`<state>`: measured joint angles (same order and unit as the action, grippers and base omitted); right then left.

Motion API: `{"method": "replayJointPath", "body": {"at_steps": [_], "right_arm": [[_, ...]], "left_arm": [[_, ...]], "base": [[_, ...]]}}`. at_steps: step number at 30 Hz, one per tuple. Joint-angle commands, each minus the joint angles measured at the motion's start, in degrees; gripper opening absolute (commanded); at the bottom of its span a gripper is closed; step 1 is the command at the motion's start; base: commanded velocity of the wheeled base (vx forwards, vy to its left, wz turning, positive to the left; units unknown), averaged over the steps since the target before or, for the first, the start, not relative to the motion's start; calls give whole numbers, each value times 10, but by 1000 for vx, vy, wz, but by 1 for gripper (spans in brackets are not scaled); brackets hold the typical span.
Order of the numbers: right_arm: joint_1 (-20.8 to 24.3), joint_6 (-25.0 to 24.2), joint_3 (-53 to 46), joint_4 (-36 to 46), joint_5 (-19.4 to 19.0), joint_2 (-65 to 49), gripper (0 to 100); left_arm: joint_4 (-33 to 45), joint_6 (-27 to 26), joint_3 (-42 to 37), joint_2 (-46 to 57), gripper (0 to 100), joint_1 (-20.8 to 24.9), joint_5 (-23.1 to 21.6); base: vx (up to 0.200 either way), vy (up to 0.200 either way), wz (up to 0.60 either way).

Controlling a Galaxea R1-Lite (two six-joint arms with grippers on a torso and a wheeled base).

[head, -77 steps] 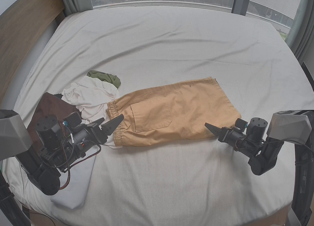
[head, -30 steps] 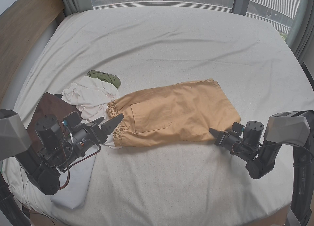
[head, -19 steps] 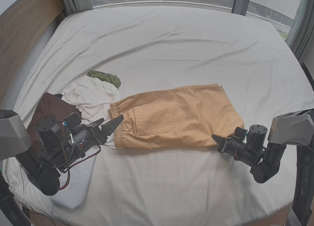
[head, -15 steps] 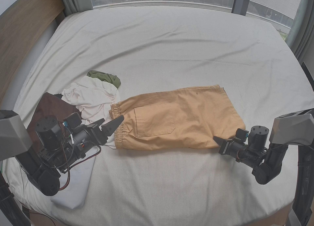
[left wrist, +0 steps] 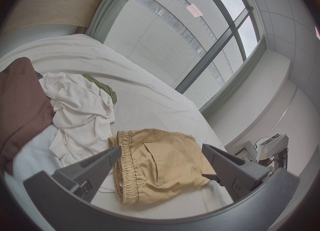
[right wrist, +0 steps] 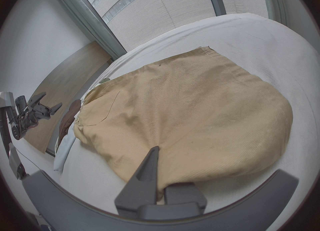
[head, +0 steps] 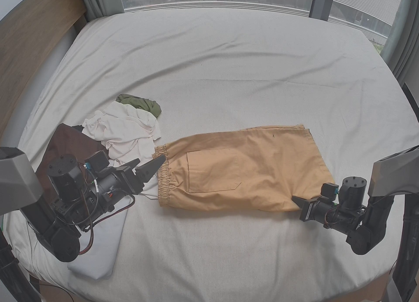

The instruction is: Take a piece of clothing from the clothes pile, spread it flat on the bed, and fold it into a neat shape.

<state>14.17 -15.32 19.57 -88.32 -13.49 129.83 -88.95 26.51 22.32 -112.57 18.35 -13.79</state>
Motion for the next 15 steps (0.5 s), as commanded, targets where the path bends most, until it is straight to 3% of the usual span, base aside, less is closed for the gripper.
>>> {"method": "replayJointPath", "body": {"at_steps": [1,15], "right_arm": [[1,12,-30,0,0,-12,0],[2,46,-140,1,0,-41,0]], "left_arm": [[-2,0,0,-1,100,0,0],[-2,0,-3,0,100,0,-2]], "base": [[0,0,0],[0,0,0]]}}
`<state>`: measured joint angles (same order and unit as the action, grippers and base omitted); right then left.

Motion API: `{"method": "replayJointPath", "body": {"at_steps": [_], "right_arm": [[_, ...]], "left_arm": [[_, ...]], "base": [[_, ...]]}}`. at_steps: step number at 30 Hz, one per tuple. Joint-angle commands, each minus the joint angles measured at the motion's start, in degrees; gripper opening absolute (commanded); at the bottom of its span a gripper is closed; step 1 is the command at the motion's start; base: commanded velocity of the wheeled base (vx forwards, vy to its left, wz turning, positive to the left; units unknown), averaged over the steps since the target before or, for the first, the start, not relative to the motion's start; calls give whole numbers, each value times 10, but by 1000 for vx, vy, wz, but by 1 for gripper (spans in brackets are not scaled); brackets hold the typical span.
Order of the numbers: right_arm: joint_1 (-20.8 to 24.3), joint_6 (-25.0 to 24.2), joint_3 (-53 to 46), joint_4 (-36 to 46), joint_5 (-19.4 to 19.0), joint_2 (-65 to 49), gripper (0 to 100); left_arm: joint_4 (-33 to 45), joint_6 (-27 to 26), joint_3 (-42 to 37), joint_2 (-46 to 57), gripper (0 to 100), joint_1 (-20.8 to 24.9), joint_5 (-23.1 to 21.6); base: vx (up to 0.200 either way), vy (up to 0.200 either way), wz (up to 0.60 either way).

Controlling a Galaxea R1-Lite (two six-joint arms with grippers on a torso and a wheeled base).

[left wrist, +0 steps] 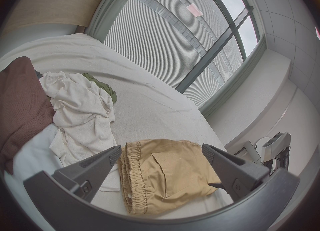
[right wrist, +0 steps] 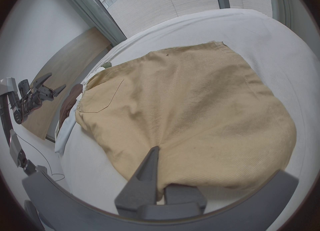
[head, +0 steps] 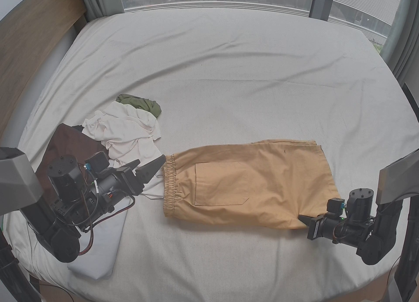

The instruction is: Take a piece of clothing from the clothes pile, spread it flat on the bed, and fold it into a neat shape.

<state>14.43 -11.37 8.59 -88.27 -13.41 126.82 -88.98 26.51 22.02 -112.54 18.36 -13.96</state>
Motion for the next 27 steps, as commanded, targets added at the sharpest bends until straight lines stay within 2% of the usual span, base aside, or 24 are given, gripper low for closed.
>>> {"method": "replayJointPath", "body": {"at_steps": [1,8,17,21,27], "right_arm": [[-2,9,-38,0,0,-10,0],[-8,21,-86,1,0,-8,0],[-12,25,-86,6,2,6,0],[-12,25,-86,6,26,13,0],[-13,24,-86,21,33,3,0]], "left_arm": [[-1,0,0,0,100,0,0],[-1,0,0,0,100,1,0],[-1,0,0,0,100,0,-1],[-1,0,0,0,100,0,-1],[-1,0,0,0,100,0,-1]], "base": [[0,0,0],[0,0,0],[0,0,0],[0,0,0],[0,0,0]]}}
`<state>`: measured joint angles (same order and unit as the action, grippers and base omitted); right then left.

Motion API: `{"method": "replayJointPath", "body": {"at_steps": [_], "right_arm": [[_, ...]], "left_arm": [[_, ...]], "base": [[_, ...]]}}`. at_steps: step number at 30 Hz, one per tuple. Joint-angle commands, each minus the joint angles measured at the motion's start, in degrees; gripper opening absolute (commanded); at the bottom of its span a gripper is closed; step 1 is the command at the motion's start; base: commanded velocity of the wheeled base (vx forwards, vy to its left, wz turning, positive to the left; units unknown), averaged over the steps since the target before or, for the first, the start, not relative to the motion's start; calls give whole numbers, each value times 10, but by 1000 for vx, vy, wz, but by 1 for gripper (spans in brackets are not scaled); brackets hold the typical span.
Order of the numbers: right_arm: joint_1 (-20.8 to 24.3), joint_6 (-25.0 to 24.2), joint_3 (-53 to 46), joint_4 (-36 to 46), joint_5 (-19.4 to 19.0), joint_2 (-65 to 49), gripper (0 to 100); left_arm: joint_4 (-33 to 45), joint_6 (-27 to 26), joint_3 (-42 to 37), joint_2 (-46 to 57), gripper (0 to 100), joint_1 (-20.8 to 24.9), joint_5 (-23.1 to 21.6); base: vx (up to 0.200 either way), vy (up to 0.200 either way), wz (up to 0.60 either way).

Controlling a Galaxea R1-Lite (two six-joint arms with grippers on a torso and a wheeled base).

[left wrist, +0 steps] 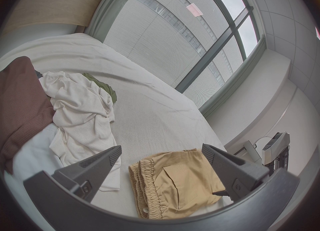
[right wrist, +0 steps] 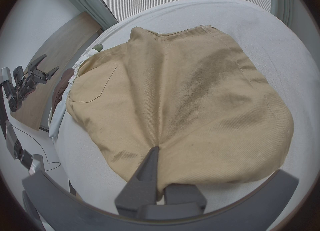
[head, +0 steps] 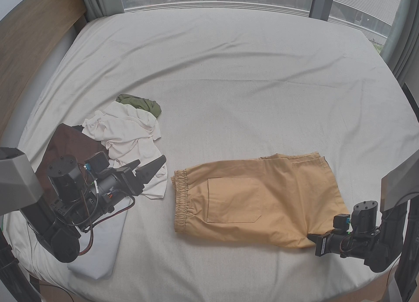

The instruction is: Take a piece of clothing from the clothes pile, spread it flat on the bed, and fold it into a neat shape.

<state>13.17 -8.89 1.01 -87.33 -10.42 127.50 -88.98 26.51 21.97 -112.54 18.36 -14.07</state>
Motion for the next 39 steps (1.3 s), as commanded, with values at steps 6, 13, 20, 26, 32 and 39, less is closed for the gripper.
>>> {"method": "replayJointPath", "body": {"at_steps": [6,13,20,26,32,39], "right_arm": [[4,-3,-10,88,18,-45,0],[2,-9,-10,101,30,-48,0],[8,-15,-10,98,30,-43,100],[14,-26,-10,103,36,-68,100],[6,-25,-10,113,50,-143,100],[-63,-25,-10,119,60,-203,100]], "left_arm": [[-1,1,1,2,100,0,0],[-1,1,1,1,100,0,0],[-1,0,1,0,100,0,0],[-1,1,2,-1,100,0,0],[-1,0,2,0,100,0,0],[-1,0,3,-1,100,0,0]], "base": [[0,0,0],[0,0,0],[0,0,0],[0,0,0],[0,0,0],[0,0,0]]}}
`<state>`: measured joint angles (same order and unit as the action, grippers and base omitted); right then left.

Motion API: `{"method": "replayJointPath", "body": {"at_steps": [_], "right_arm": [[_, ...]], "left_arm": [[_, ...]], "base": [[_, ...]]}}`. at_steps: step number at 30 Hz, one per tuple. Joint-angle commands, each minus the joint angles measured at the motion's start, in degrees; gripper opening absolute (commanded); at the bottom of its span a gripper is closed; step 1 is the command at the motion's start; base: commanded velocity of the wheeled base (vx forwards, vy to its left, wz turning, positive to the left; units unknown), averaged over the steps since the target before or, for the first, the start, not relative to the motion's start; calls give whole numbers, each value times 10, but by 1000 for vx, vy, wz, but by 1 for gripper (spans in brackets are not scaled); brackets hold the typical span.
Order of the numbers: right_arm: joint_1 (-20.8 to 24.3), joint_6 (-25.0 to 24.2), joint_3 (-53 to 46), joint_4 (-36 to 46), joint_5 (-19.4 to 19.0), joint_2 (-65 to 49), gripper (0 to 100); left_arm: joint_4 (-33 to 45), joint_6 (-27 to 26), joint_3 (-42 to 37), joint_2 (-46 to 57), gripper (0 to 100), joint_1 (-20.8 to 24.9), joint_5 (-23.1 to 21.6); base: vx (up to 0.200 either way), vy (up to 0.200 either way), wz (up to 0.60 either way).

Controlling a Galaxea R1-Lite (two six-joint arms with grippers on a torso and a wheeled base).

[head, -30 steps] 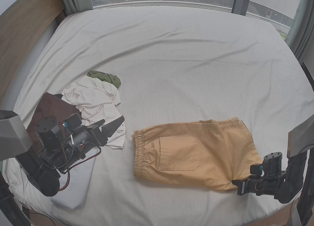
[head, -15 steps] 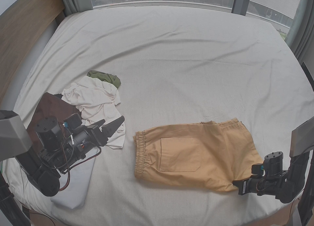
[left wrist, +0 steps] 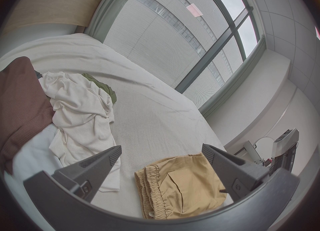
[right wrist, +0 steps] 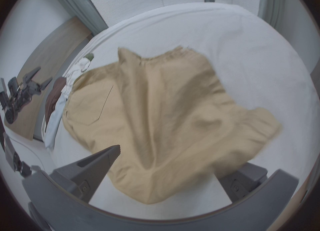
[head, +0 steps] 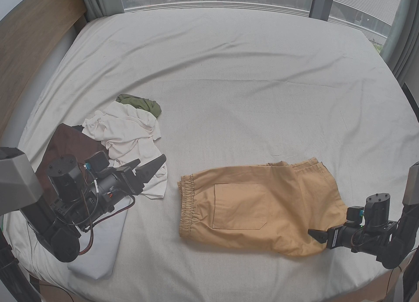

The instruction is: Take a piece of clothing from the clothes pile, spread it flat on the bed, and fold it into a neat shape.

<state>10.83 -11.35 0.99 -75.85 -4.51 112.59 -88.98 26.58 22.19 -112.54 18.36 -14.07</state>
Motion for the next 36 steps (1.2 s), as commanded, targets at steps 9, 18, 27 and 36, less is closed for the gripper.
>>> {"method": "replayJointPath", "body": {"at_steps": [9,18,27,36], "right_arm": [[-103,-1,-8,-4,-6,-133,100],[-61,6,95,-4,-15,-145,100],[-34,4,270,84,-112,-106,100],[-27,0,263,76,-130,-111,100]], "left_arm": [[-1,1,-1,-2,100,1,-2],[-1,1,-50,1,100,18,-26],[-1,1,-84,-12,100,34,-32],[-1,-4,-79,-96,100,48,-35]], "base": [[0,0,0],[0,0,0],[0,0,0],[0,0,0]]}}
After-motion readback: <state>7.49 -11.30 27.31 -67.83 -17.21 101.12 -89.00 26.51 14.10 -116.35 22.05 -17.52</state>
